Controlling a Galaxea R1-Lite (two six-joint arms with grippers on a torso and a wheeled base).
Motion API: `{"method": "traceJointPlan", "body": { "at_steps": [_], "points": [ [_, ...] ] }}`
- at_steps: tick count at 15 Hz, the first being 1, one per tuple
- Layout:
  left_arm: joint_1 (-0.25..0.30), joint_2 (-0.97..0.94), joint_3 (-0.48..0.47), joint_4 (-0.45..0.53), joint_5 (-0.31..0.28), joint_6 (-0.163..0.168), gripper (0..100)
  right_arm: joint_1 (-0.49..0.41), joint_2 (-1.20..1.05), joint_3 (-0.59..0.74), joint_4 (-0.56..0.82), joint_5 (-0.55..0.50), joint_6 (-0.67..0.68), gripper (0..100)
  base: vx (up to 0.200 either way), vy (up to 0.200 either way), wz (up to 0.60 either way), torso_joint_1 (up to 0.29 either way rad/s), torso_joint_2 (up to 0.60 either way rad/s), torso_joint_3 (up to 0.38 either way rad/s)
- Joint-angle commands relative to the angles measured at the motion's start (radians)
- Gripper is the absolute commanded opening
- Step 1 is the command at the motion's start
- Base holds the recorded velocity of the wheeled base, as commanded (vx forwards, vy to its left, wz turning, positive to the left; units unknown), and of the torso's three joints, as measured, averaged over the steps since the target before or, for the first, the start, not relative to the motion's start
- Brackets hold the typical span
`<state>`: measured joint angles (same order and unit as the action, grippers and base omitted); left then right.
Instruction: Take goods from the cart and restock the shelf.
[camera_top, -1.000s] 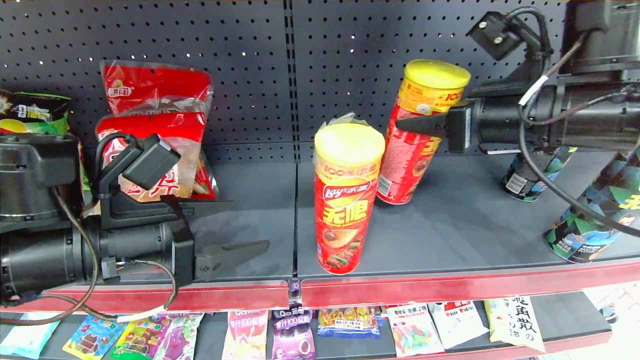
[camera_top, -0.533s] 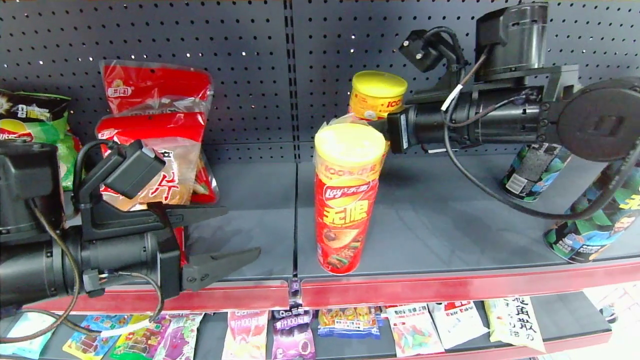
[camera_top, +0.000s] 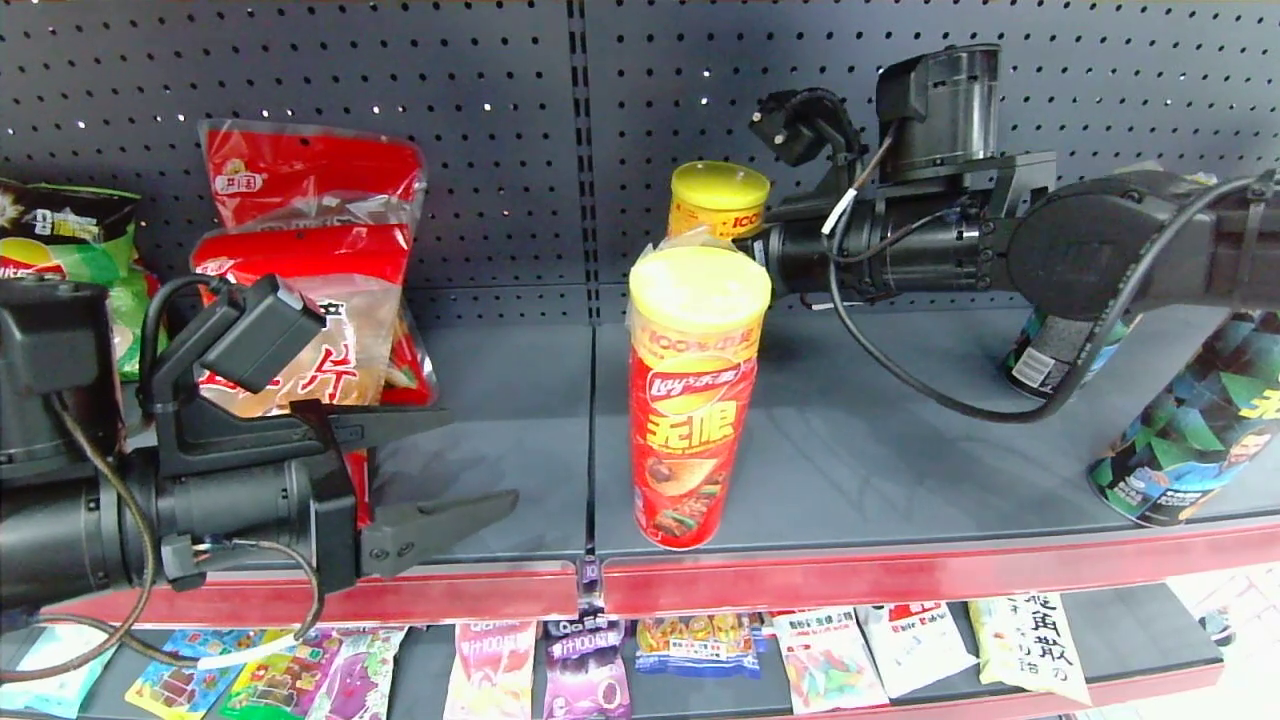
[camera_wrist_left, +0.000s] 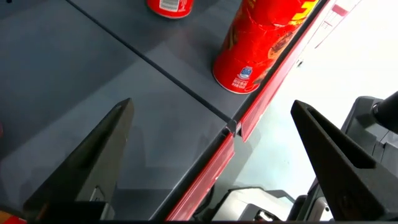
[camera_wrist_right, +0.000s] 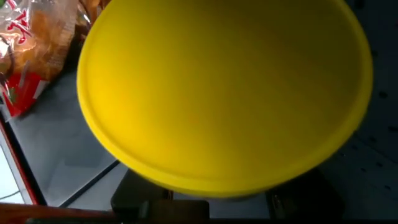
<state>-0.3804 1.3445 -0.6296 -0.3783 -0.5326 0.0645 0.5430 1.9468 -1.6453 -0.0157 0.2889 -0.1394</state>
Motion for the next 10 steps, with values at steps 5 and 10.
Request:
{"method": "traceJointPlan", "body": {
  "at_steps": [5,10],
  "points": [
    [0.000,0.012,-0.002,-0.001,0.002,0.001,100,0.000,0.003,0.009,0.000,0.001,0.007,100,0.000,0.000,0.00,0.000,0.00,0.000],
    [-0.002,0.062,-0.039,-0.004,0.008,0.001,100,0.002,-0.080,0.082,0.002,-0.022,0.018,100,0.000,0.000,0.00,0.000,0.00,0.000]
  ]
}}
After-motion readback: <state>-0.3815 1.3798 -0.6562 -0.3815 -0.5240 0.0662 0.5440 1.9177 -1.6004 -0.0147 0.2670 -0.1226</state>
